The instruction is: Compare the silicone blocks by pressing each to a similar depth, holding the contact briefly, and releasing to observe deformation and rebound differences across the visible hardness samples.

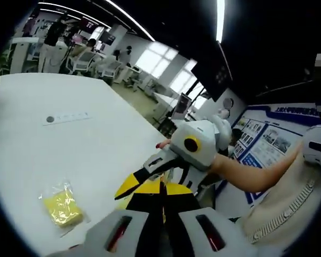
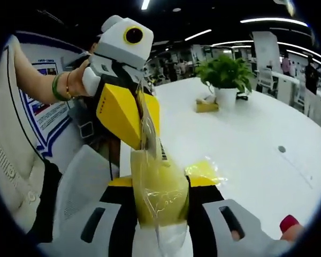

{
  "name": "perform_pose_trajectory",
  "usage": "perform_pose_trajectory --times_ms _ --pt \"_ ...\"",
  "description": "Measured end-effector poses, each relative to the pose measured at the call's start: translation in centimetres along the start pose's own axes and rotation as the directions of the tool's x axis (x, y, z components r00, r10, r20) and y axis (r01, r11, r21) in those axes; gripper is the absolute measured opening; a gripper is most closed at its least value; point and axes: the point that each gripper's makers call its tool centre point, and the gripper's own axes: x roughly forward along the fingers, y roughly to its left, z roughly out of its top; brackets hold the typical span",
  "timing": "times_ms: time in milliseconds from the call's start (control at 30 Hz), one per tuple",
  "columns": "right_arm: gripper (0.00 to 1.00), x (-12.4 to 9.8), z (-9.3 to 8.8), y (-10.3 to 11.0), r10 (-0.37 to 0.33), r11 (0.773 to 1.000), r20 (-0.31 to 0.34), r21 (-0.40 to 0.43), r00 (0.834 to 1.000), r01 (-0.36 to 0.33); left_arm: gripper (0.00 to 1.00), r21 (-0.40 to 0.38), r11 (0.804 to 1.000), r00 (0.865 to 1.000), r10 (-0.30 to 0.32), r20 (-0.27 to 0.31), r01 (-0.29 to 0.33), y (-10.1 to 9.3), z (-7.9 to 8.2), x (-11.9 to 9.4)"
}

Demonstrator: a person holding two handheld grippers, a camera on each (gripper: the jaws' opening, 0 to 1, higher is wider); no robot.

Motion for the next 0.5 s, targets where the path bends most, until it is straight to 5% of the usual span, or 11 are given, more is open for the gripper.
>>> perform_pose_trajectory --times_ms 200,500 --pt "0.24 -0.3 0.2 0.4 -0.026 0.999 -0.010 -0.023 1.000 0.026 0.00 0.103 0.995 1.000 -0.005 -0.028 0.008 -0.8 -0.1 -0.2" --pt "0.21 -0.7 -0.8 1.5 -0.024 0.999 -0.111 0.020 0.994 0.026 0.00 0.353 0.936 0.994 0.039 -0.104 0.000 -1.8 -0.9 0.1"
